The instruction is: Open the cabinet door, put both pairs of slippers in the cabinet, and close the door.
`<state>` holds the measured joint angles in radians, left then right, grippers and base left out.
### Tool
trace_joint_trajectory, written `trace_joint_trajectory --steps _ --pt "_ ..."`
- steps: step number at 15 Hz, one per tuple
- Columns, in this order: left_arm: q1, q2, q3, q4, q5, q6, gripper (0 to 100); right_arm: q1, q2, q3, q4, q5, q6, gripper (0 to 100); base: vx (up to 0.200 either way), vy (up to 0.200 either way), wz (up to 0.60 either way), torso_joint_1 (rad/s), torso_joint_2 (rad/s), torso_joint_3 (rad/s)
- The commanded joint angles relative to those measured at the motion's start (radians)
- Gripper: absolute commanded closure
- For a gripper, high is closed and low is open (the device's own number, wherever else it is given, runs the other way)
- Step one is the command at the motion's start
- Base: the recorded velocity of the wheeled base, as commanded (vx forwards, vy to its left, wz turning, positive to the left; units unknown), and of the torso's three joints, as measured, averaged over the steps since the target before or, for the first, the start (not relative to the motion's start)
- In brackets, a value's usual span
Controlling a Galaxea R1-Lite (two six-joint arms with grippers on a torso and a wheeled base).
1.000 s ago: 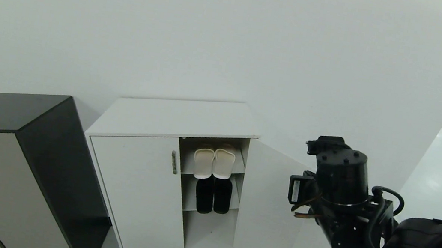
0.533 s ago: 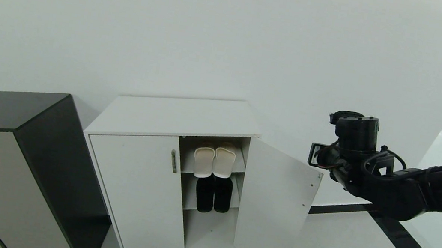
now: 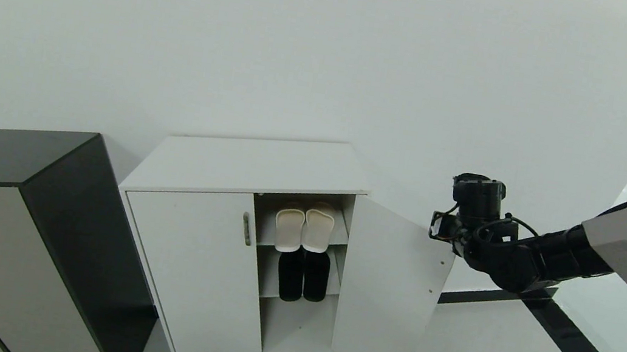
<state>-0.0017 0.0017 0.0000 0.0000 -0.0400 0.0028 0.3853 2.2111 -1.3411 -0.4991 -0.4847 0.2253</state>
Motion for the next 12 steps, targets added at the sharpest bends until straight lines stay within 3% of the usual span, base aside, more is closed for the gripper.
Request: trace_joint_trajectory --steps 1,12 --pt "0.000 0.000 0.000 0.000 0.000 0.000 100 -0.008 0.055 -0.027 -0.001 0.000 0.000 100 0.000 0.000 0.00 0.000 0.00 0.000" --pt "0.000 0.000 0.000 0.000 0.000 0.000 100 -0.011 0.108 -0.056 0.004 0.000 0.002 100 0.000 0.000 0.00 0.000 0.00 0.000"
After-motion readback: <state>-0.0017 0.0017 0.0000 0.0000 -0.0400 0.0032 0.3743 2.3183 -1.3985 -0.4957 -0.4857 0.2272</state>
